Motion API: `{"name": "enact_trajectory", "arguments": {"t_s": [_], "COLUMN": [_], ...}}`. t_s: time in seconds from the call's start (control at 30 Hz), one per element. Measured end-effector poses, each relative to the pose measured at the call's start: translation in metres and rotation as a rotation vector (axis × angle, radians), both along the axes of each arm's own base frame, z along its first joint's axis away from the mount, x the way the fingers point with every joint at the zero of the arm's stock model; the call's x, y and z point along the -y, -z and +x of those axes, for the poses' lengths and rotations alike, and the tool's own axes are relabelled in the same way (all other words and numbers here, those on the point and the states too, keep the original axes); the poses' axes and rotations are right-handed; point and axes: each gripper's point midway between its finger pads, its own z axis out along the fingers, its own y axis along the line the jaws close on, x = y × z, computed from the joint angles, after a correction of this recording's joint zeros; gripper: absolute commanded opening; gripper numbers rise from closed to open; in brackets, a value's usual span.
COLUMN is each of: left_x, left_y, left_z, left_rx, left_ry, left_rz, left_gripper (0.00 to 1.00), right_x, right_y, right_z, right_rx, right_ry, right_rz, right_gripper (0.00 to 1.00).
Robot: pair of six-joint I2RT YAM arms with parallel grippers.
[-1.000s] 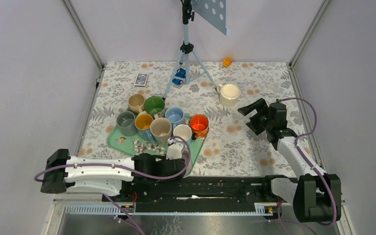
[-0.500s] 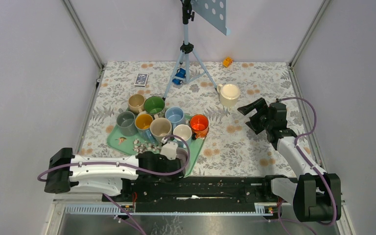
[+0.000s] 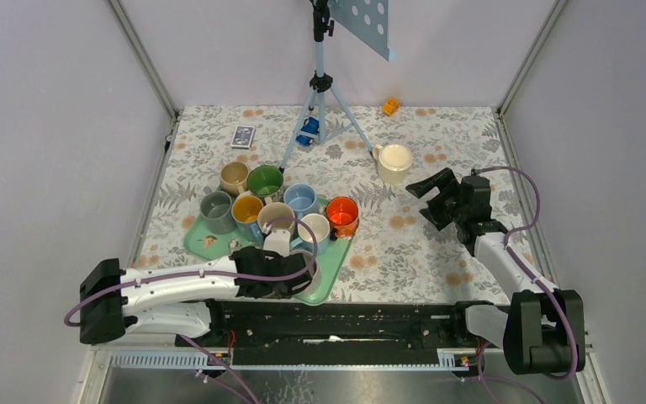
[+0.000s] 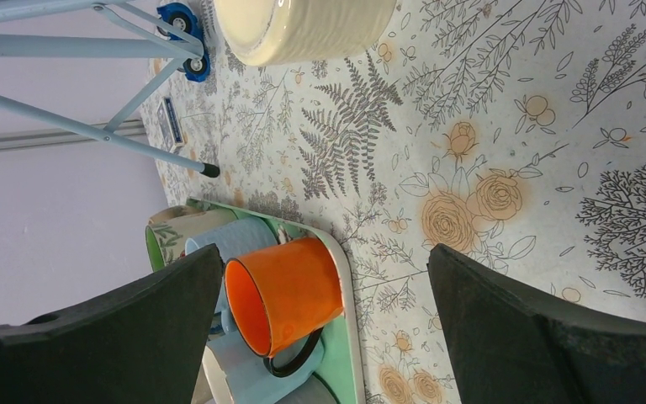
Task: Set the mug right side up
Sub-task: Place the cup on the tray.
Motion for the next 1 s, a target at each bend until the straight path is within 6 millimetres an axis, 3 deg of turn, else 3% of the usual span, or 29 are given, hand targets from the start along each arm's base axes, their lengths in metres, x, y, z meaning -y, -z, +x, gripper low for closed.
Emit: {"name": "enact_trajectory", "arguments": {"t_s": [0.33, 0.6, 0.77, 1.0], "left_x": [-0.006, -0.001, 0.008, 0.031], "left_y": [-0.001, -0.006, -0.018, -0.058], "left_z": [0.022, 0.021, 0.016, 0.018], "left_rx": [0.019, 0.012, -0.004, 0.028], "left_ry": [-0.056, 0.000, 0.078, 0.173], "left_rz": [-0.005, -0.038, -0.089, -0.205], "left_gripper": [0.49, 0.50, 0.52, 0.61], "right_x": [0.000, -0.001, -0.005, -0.006], "right_y": [0.000, 0.003, 0.008, -0.004], "right_z": [0.001, 0.000, 0.000, 0.021], "right_rx": [0.003, 0.002, -0.018, -0.016], "right_ry": [-0.001, -0.018, -0.056, -0.103], "right_rz": [0.000, -0.022, -0.066, -0.178], "right_gripper": [1.00, 1.00, 1.00, 1.00]}}
